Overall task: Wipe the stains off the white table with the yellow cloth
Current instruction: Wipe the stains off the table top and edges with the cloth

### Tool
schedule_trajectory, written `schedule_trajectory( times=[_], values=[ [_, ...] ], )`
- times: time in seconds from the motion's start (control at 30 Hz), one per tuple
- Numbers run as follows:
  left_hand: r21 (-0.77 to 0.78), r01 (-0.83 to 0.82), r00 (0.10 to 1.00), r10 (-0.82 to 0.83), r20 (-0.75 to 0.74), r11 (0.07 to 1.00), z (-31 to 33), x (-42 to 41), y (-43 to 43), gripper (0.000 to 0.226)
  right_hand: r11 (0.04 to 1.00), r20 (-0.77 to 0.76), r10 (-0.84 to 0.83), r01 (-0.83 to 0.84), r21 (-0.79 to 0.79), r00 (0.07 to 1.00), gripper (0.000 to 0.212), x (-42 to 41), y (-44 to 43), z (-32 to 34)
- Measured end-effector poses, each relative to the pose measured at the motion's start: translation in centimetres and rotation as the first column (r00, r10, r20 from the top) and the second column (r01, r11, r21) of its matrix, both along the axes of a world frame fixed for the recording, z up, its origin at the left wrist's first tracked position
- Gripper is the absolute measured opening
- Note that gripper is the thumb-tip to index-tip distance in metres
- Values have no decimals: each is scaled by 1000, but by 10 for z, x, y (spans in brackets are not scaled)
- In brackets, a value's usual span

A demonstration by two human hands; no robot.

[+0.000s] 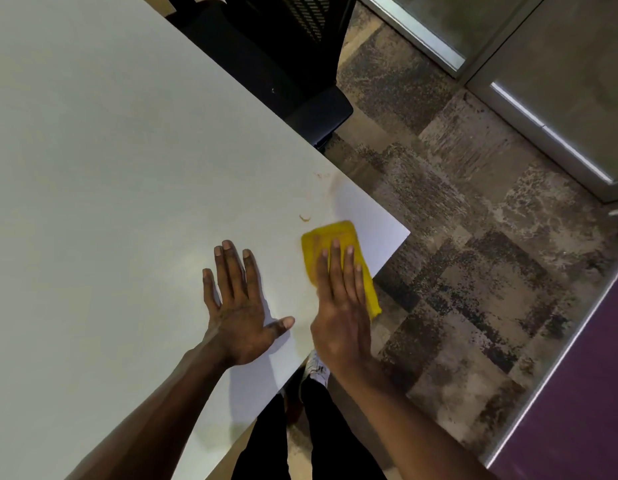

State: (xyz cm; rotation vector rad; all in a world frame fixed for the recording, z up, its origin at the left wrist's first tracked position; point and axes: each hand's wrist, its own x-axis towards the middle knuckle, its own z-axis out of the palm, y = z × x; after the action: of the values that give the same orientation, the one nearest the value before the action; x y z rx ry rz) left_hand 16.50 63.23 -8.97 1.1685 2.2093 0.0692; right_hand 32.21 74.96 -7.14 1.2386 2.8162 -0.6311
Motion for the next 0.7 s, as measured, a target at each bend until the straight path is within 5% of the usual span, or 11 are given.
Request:
schedule_trajectory(
  times=[0.33,0.7],
  values=[
    [-28,9,1000,-9,-3,1000,4,0,1,137,995,133,-98,101,-16,986,85,-86,137,-1],
    [-24,-5,1000,5,-22,1000,3,1,2,137,1000,22,25,-25,-12,999,92,-13,19,-2]
  ],
)
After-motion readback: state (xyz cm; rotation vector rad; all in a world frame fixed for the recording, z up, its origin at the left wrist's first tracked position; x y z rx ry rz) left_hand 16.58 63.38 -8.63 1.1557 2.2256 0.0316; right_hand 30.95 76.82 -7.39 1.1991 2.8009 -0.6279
